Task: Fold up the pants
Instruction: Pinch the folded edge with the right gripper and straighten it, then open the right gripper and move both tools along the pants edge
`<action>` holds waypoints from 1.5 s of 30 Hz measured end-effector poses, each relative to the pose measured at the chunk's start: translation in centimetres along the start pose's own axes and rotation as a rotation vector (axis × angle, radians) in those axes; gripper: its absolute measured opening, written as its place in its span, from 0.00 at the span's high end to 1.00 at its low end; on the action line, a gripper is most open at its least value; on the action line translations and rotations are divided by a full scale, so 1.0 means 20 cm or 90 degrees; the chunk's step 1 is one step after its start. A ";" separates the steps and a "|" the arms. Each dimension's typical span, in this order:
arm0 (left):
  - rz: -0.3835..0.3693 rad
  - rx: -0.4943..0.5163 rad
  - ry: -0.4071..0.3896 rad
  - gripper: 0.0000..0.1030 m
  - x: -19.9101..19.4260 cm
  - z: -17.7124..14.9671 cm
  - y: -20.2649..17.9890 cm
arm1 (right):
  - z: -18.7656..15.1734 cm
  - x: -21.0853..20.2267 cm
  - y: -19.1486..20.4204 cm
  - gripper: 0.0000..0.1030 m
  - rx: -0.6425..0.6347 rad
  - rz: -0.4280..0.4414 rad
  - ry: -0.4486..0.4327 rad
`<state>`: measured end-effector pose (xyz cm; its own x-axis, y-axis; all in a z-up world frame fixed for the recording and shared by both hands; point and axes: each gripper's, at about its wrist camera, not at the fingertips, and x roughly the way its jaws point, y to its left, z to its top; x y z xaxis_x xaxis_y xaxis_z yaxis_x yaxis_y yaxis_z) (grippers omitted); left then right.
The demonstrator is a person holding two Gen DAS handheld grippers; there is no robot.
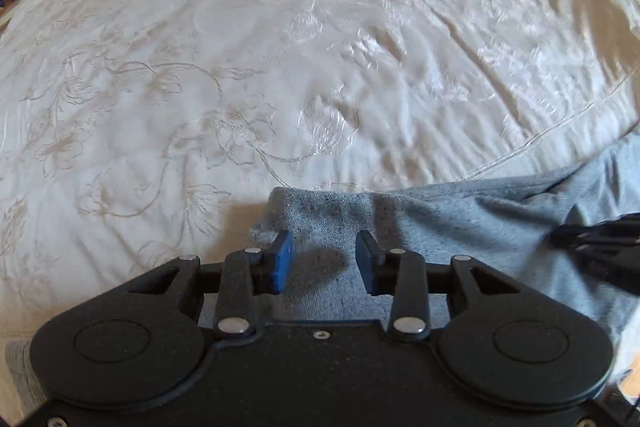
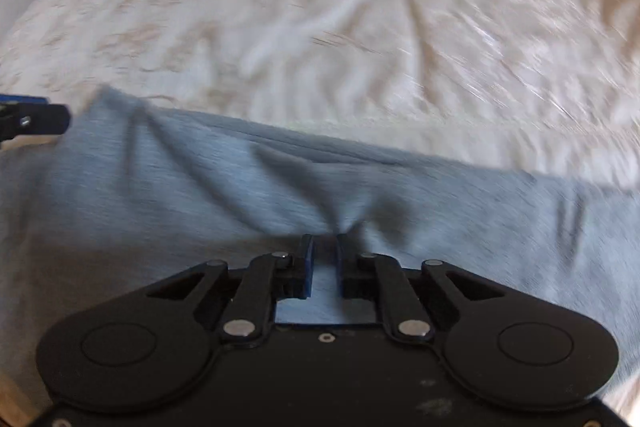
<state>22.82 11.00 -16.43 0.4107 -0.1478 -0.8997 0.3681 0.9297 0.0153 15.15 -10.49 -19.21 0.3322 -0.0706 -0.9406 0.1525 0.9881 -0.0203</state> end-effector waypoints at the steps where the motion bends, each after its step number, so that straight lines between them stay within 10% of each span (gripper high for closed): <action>1: 0.040 0.001 0.016 0.56 0.07 0.01 -0.02 | -0.01 -0.01 -0.11 0.99 0.035 -0.030 -0.004; 13: 0.136 -0.135 0.046 0.55 0.00 0.09 -0.02 | -0.03 -0.33 -1.22 0.68 0.110 -0.206 -0.110; 21: 0.116 -0.195 0.090 0.55 -0.07 -0.01 -0.38 | 0.03 -0.10 -1.84 0.66 0.095 -0.121 -0.013; 27: 0.107 -0.187 0.098 0.55 -0.03 0.03 -0.63 | 0.07 0.01 -1.94 0.63 0.043 -0.025 0.040; 29: 0.098 -0.174 0.094 0.55 -0.02 0.06 -0.70 | 0.10 0.00 -1.95 0.90 0.043 -0.017 0.063; 34: 0.067 -0.137 0.095 0.55 0.06 0.14 -0.86 | 0.00 -0.08 -2.02 0.99 0.086 -0.119 0.067; 39: 0.080 -0.127 0.110 0.55 0.25 0.27 -0.93 | -0.07 -0.14 -2.12 0.97 0.136 -0.065 0.011; 43: 0.092 -0.109 0.090 0.56 0.35 0.38 -0.95 | 0.03 -0.27 -2.03 0.66 0.044 -0.019 -0.104; 45: 0.090 -0.100 0.107 0.56 0.39 0.44 -0.94 | 0.11 -0.25 -1.96 0.65 -0.014 0.005 -0.117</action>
<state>26.33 -10.65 -19.86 0.2993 0.0331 -0.9536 0.1781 0.9799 0.0899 9.48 -49.12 -12.91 0.4987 -0.0842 -0.8627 0.1294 0.9913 -0.0219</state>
